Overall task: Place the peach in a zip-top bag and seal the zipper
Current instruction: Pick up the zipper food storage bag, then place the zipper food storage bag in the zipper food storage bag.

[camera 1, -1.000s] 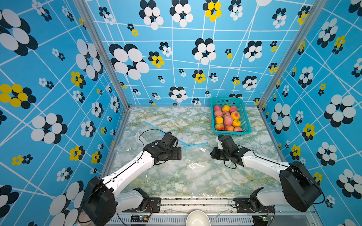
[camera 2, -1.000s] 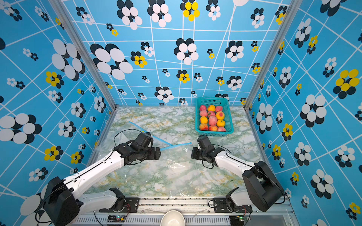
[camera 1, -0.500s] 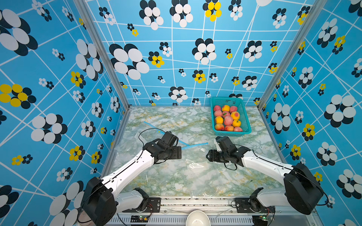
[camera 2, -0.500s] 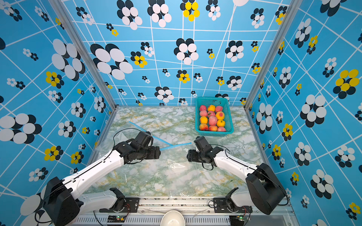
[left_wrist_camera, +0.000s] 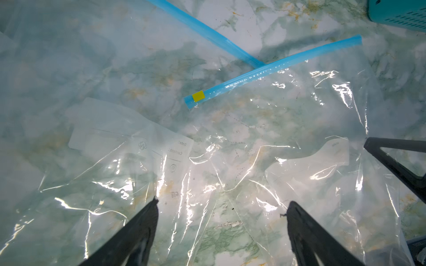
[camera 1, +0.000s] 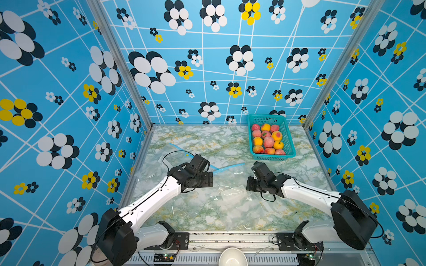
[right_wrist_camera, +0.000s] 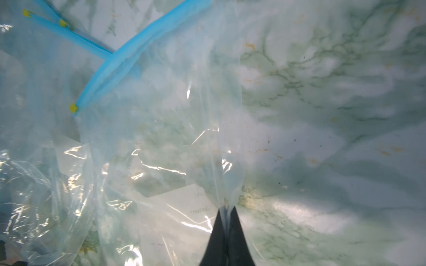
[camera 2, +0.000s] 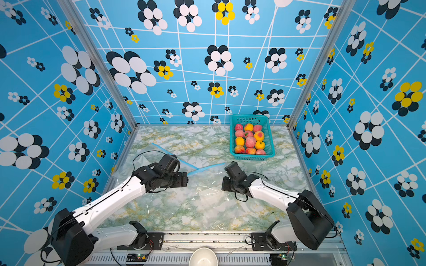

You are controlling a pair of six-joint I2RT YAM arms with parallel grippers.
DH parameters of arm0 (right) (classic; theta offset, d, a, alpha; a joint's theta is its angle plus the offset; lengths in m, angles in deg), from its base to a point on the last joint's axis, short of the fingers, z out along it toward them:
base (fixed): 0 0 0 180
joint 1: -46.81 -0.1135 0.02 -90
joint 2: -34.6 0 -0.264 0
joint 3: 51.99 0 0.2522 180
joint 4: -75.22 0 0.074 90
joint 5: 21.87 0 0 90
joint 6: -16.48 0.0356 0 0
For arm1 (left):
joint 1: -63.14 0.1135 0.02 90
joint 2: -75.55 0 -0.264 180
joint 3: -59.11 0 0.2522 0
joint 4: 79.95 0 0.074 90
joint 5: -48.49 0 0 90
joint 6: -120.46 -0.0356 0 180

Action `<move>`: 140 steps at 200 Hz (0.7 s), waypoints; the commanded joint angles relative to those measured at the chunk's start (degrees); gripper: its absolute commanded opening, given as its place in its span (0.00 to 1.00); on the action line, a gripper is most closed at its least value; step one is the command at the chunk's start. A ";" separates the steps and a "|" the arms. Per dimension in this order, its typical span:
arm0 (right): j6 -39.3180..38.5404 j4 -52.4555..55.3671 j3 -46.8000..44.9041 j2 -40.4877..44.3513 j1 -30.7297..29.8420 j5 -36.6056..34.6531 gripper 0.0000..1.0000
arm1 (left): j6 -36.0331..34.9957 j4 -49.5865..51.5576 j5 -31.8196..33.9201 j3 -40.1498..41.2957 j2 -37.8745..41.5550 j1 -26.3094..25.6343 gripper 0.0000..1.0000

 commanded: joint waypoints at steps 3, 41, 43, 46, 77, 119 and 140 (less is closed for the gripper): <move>5.76 -4.23 2.31 2.94 2.11 -4.76 0.00 | 1.06 -0.11 -0.10 -3.92 -0.83 -0.12 0.89; 19.83 -17.24 1.99 0.12 3.72 -7.26 0.00 | 1.69 -2.75 0.54 -10.85 -5.30 2.66 0.89; 20.58 -18.15 1.97 -0.14 3.72 -7.31 0.00 | 1.61 -2.82 0.64 -11.34 -5.56 2.85 0.89; 21.67 -19.30 2.08 -0.53 3.72 -7.39 0.00 | 1.63 -2.93 0.81 -12.01 -6.00 3.23 0.89; 30.20 -24.33 4.94 -2.74 3.63 -9.89 0.00 | 0.35 -2.21 0.71 -17.26 -9.25 7.02 0.89; 43.43 -27.98 7.01 -9.04 -4.25 -12.39 0.17 | -1.22 1.70 0.09 -20.41 -10.93 12.87 0.88; 41.10 -26.32 8.02 -10.91 -8.63 -7.86 0.29 | -2.57 2.75 1.42 -18.95 -10.51 13.39 0.88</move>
